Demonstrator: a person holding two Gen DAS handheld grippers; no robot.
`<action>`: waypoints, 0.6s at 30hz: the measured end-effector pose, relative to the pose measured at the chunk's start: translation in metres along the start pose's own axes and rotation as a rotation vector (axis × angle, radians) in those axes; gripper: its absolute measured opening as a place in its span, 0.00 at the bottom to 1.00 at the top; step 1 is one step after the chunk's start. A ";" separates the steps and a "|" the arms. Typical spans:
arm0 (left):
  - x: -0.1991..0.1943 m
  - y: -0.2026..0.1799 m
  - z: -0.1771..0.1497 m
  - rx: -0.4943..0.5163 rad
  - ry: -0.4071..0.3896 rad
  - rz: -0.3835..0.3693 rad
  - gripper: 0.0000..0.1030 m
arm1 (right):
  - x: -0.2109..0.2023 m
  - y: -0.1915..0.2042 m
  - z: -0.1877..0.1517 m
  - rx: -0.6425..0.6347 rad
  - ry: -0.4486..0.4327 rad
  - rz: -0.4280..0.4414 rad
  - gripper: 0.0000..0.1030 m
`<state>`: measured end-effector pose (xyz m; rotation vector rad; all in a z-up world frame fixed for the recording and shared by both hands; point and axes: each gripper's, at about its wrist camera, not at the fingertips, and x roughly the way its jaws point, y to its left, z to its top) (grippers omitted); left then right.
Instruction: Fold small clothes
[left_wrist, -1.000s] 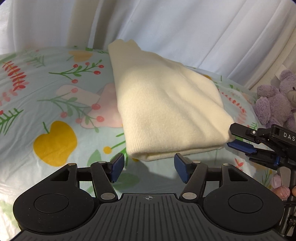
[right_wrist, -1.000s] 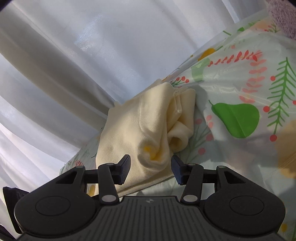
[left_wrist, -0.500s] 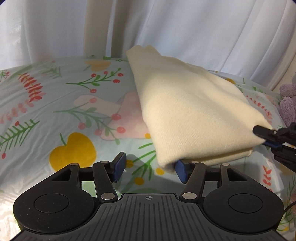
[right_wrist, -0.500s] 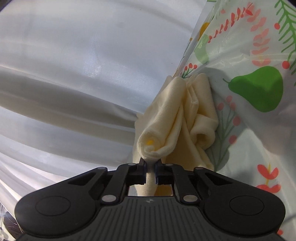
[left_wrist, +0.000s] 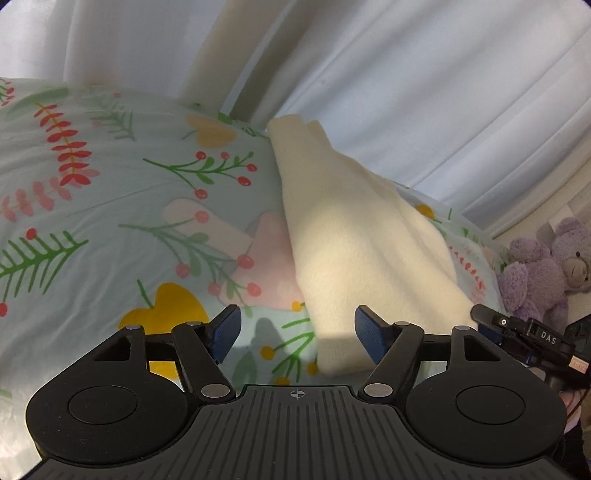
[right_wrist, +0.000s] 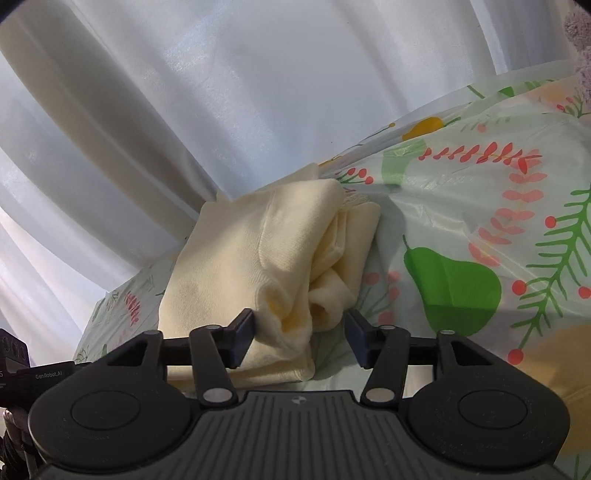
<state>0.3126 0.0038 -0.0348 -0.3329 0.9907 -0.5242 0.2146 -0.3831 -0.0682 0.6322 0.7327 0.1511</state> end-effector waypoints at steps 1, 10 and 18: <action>0.005 0.000 0.006 -0.005 -0.003 -0.024 0.76 | 0.003 -0.002 0.006 0.008 0.004 0.009 0.69; 0.071 0.003 0.044 -0.096 0.062 -0.118 0.76 | 0.056 -0.037 0.049 0.166 0.088 0.083 0.74; 0.095 -0.002 0.049 -0.070 0.086 -0.121 0.67 | 0.084 -0.029 0.058 0.170 0.128 0.137 0.55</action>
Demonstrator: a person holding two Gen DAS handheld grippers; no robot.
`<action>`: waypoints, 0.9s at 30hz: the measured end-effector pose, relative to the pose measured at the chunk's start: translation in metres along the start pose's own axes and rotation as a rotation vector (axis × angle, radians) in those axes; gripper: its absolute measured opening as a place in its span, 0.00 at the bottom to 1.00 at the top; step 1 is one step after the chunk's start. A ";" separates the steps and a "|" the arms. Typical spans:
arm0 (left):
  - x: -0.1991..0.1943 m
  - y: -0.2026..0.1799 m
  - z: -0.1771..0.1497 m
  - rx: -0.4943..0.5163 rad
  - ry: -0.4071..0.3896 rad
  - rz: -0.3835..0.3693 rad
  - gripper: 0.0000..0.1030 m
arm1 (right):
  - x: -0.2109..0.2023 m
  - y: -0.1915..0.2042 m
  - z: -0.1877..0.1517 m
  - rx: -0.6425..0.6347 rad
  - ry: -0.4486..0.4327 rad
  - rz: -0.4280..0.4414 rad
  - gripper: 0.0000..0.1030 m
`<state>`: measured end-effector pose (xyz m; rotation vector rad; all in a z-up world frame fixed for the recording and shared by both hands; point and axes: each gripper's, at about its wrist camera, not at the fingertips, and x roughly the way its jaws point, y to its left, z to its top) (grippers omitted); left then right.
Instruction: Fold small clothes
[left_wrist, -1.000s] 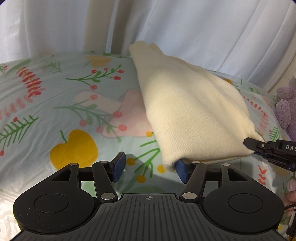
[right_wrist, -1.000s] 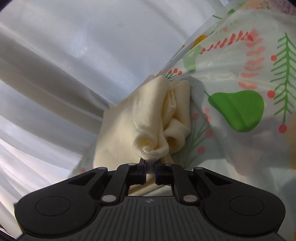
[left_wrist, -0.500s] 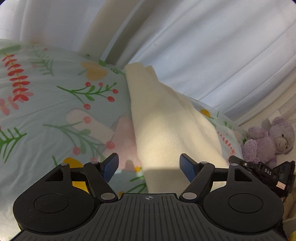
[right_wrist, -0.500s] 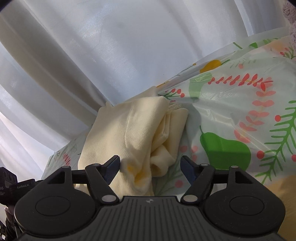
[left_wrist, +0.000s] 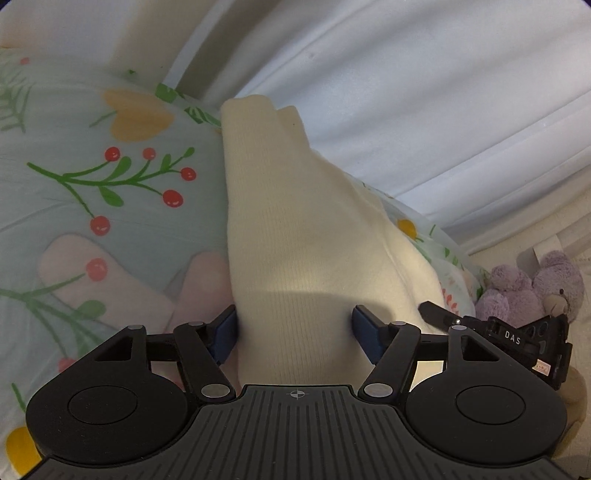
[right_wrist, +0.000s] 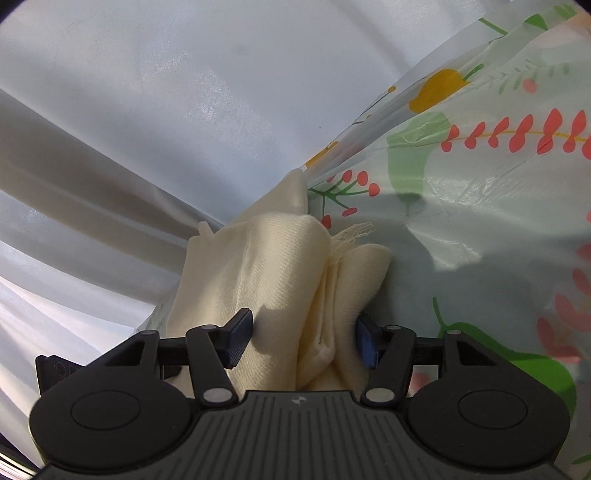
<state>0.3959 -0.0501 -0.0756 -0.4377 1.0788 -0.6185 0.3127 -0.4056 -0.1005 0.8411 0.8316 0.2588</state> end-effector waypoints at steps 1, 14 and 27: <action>0.001 -0.001 0.000 0.010 -0.002 0.004 0.63 | 0.004 0.002 0.000 -0.017 0.004 -0.001 0.54; -0.057 -0.015 -0.009 0.038 -0.125 0.016 0.36 | 0.009 0.057 -0.011 -0.109 -0.013 0.043 0.27; -0.123 0.028 -0.050 -0.039 -0.202 0.273 0.45 | 0.038 0.116 -0.058 -0.297 0.033 -0.104 0.42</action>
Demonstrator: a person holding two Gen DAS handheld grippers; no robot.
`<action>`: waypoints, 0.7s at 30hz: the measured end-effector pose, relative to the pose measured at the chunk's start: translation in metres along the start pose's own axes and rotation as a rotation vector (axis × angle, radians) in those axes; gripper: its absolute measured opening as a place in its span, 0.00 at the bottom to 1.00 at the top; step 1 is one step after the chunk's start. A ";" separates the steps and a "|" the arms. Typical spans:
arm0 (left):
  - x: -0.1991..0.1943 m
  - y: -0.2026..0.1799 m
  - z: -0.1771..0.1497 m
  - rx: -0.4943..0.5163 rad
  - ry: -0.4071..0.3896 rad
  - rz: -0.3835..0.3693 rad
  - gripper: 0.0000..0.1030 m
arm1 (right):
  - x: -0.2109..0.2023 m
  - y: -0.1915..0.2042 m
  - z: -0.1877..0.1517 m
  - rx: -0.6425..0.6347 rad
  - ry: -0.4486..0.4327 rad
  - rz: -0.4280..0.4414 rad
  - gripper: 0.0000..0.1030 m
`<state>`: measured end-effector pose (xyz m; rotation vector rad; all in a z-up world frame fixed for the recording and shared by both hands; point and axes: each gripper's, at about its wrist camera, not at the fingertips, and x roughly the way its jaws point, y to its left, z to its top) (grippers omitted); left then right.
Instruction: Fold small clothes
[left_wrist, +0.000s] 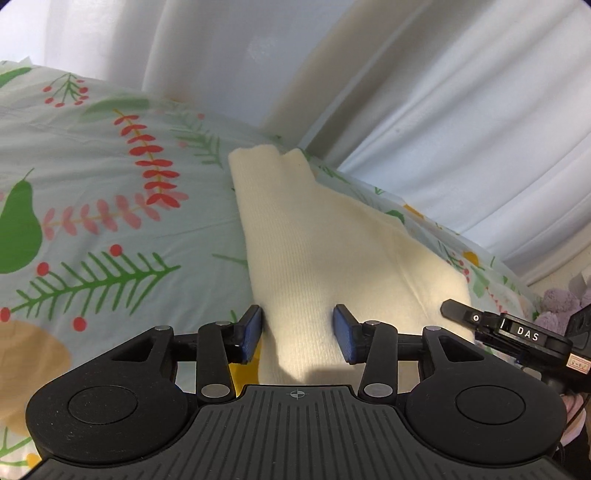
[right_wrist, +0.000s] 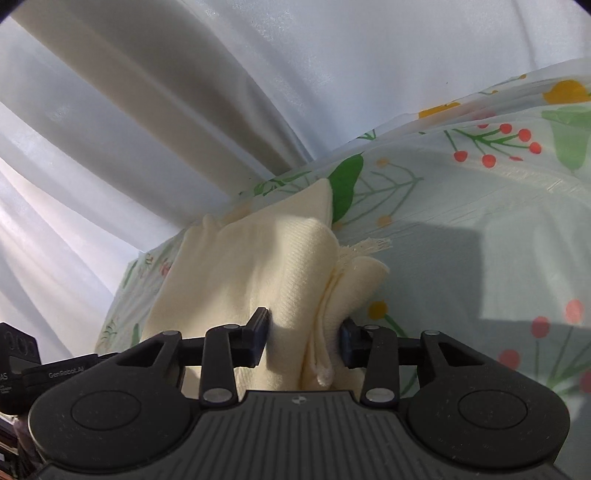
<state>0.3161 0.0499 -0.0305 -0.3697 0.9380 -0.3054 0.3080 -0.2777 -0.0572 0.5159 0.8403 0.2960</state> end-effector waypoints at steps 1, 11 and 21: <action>-0.005 0.000 0.002 0.009 -0.034 0.026 0.46 | -0.006 0.008 0.001 -0.040 -0.034 -0.043 0.42; 0.025 -0.025 0.028 0.085 -0.085 0.140 0.57 | -0.002 0.067 0.018 -0.243 -0.240 -0.229 0.39; 0.081 -0.026 0.036 0.108 -0.074 0.251 0.68 | 0.054 0.070 -0.008 -0.483 -0.126 -0.257 0.38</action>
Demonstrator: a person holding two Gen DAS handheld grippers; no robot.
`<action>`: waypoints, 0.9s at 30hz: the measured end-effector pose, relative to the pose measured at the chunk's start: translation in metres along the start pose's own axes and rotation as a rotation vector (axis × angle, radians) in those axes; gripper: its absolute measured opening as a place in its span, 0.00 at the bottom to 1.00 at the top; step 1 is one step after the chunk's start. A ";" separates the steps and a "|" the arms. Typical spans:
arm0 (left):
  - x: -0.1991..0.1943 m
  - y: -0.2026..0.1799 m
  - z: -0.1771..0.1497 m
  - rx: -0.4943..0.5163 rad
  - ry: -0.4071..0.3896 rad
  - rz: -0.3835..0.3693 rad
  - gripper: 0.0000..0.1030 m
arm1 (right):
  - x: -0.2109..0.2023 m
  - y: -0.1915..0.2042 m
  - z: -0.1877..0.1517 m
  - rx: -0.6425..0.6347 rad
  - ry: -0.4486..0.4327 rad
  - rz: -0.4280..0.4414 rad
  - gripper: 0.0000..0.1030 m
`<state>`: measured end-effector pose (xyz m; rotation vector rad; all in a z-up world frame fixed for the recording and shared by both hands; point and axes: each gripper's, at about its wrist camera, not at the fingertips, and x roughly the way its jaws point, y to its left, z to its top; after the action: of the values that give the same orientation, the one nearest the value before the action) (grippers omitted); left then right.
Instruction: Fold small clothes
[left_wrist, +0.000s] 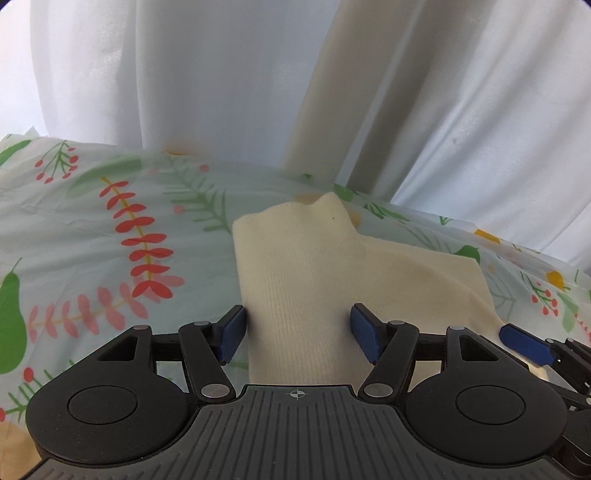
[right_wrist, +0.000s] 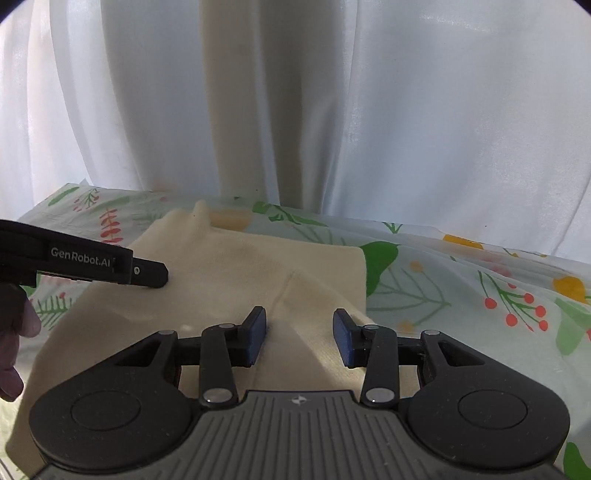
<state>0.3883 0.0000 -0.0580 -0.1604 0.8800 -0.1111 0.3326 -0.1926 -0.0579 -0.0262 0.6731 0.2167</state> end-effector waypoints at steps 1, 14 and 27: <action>0.003 0.001 0.000 -0.008 0.001 0.005 0.71 | 0.000 -0.004 -0.003 0.013 -0.013 0.000 0.38; -0.014 0.012 -0.007 -0.034 -0.014 0.011 0.74 | -0.013 -0.014 0.001 0.018 -0.011 -0.092 0.40; -0.091 0.027 -0.079 -0.083 0.038 -0.098 0.76 | -0.094 -0.002 -0.048 0.004 0.023 0.035 0.41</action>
<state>0.2705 0.0334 -0.0438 -0.2795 0.9151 -0.1694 0.2324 -0.2172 -0.0374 -0.0135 0.6975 0.2492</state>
